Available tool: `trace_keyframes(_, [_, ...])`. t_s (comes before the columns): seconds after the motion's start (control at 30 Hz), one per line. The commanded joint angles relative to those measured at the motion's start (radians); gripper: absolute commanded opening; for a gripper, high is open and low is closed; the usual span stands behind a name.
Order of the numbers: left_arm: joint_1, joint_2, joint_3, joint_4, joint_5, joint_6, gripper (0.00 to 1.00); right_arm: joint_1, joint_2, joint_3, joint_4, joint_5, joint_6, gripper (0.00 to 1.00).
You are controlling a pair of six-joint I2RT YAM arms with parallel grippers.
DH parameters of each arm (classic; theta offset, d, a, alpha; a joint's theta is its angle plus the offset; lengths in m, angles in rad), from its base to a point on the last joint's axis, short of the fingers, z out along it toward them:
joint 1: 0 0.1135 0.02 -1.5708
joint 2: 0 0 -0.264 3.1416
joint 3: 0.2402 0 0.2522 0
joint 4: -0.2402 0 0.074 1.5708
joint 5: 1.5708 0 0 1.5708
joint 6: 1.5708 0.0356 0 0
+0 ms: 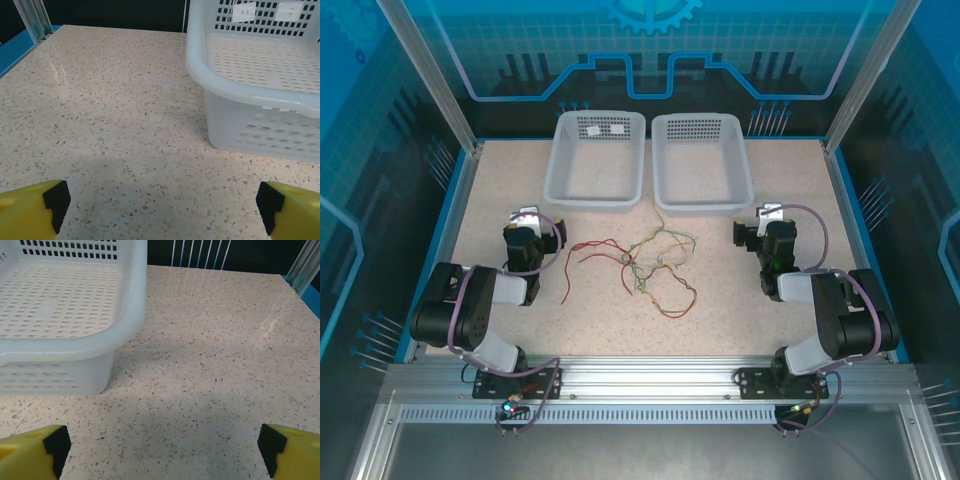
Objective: Untangle the cables
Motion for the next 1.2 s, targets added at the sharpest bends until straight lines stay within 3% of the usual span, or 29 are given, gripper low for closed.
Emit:
trace_keyframes(0.0, [-0.003,-0.009,0.013,-0.006,0.001,-0.004,0.99,0.005,0.0,-0.005,0.022,0.001,0.015,1.0])
trace_keyframes(0.23, [-0.002,-0.009,0.003,0.013,-0.005,-0.004,0.99,0.007,-0.001,-0.007,0.028,0.002,0.014,1.0])
trace_keyframes(0.47, [-0.053,-0.055,-0.172,0.318,-0.018,0.054,0.99,0.034,-0.061,-0.029,0.026,0.012,-0.021,1.0])
trace_keyframes(0.53, [-0.063,-0.05,-0.172,0.334,-0.012,0.082,0.99,0.043,-0.092,-0.008,-0.037,0.06,-0.011,1.0])
trace_keyframes(0.6, [-0.146,-0.1,-0.171,0.31,-0.093,0.177,0.99,0.066,-0.21,0.08,-0.286,0.078,0.0,1.0])
trace_keyframes(0.67, [-0.315,-0.22,-0.132,0.2,-0.265,0.323,0.99,0.074,-0.321,0.2,-0.578,0.025,0.119,1.0])
trace_keyframes(0.7, [-0.4,-0.309,-0.075,0.065,-0.321,0.358,0.99,0.074,-0.366,0.253,-0.691,-0.056,0.175,1.0])
trace_keyframes(0.73, [-0.459,-0.399,0.009,-0.165,-0.297,0.324,0.99,0.079,-0.4,0.286,-0.762,-0.151,0.211,0.99])
trace_keyframes(0.77, [-0.481,-0.461,0.103,-0.404,-0.243,0.231,0.98,0.084,-0.426,0.297,-0.796,-0.241,0.228,0.94])
trace_keyframes(0.8, [-0.482,-0.493,0.223,-0.657,-0.183,0.083,0.91,0.1,-0.454,0.296,-0.819,-0.314,0.234,0.88])
trace_keyframes(0.9, [-0.52,-0.474,0.415,-1.035,-0.1,-0.13,0.71,0.167,-0.499,0.289,-0.948,-0.35,0.287,0.77])
trace_keyframes(1.0, [-0.641,-0.461,0.457,-1.189,-0.152,-0.197,0.54,0.184,-0.513,0.233,-1.046,-0.418,0.358,0.66])
trace_keyframes(1.17, [-0.66,-0.456,0.443,-1.302,0.023,-0.382,0.48,0.243,-0.552,0.123,-1.077,-0.41,0.403,0.58])
